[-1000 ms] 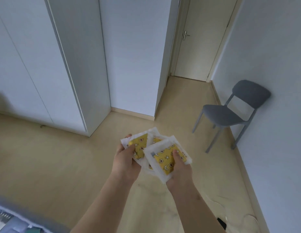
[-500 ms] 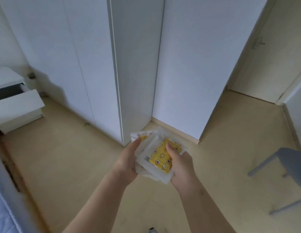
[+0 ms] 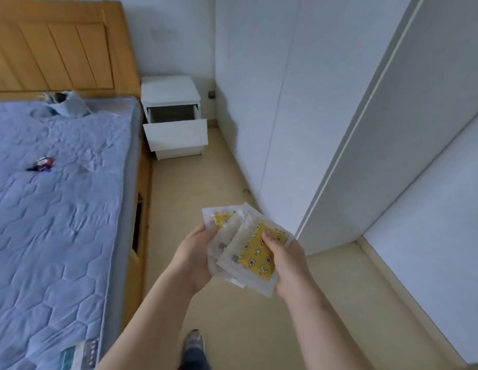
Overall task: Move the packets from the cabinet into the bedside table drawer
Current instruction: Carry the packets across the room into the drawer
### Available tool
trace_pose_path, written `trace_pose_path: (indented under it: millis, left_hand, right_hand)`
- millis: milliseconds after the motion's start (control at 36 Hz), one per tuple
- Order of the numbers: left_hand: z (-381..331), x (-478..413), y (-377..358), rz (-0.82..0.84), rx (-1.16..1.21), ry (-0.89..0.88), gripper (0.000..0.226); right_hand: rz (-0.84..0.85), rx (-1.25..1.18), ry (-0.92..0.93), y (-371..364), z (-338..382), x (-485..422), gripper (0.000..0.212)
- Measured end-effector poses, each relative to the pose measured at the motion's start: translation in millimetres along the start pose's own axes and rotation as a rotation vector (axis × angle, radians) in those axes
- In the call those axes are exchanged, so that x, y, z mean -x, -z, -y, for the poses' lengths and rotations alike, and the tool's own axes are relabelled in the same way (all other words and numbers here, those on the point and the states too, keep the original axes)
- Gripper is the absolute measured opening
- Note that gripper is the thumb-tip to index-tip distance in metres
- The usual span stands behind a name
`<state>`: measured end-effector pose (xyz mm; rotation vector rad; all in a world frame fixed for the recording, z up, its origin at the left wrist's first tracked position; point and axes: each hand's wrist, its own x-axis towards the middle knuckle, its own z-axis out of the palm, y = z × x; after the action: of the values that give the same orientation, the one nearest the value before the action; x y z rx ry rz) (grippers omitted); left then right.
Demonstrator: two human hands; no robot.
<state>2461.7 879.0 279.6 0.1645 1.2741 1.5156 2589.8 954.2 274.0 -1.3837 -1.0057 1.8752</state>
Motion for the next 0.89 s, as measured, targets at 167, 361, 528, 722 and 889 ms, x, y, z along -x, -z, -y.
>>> trace_pose_path:
  millis: [167, 361, 528, 722, 889]
  left_hand:
    - [-75, -85, 49, -0.145, 0.008, -0.039, 0.028]
    - [-166, -169, 94, -0.29, -0.089, -0.114, 0.024]
    - [-213, -233, 109, -0.44, 0.044, -0.064, 0.019]
    - [-274, -350, 114, -0.527, 0.052, -0.095, 0.024]
    - [-343, -451, 105, -0.539, -0.179, -0.063, 0.022]
  right_hand:
    - [0.128, 0.06, -0.024, -100, 32, -81, 0.003]
    - [0.269, 0.095, -0.049, -213, 71, -161, 0.006]
    - [0.261, 0.087, -0.093, -276, 85, -233, 0.011]
    - [0.285, 0.102, -0.118, -346, 121, -350, 0.007]
    - [0.31, 0.133, -0.135, -392, 171, -456, 0.014]
